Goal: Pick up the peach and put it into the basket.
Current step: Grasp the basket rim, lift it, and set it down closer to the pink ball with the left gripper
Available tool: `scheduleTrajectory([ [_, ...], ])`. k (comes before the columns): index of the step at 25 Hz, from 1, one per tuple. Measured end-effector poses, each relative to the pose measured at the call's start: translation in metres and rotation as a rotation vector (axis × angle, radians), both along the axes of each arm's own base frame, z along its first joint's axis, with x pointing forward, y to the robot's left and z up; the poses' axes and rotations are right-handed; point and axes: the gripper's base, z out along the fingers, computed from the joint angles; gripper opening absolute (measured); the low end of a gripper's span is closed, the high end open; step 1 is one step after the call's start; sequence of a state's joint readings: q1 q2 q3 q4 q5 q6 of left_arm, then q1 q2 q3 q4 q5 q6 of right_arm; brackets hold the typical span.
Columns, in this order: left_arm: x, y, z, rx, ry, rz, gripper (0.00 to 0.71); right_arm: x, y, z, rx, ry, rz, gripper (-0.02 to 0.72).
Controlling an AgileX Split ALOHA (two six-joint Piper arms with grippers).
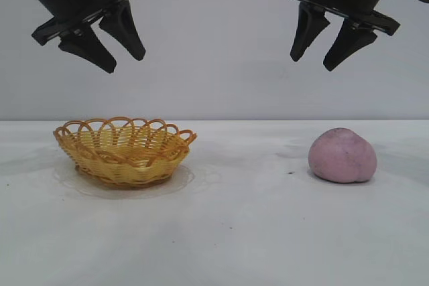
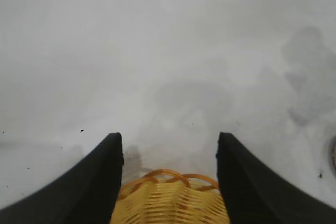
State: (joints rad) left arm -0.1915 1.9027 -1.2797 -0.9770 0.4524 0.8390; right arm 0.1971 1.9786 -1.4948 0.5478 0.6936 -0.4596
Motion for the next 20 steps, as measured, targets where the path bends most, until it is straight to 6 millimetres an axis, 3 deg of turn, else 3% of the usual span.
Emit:
scheduleTrajectory([
  [11, -0.001, -0.001, -0.001, 0.003, 0.009, -0.017, 0.403, 0.000, 0.000, 0.000, -0.001, 0.005, 0.004, 0.446],
  [20, -0.012, 0.002, -0.009, 0.159, 0.054, -0.190, 0.403, -0.001, 0.000, 0.000, -0.002, 0.011, 0.009, 0.446],
])
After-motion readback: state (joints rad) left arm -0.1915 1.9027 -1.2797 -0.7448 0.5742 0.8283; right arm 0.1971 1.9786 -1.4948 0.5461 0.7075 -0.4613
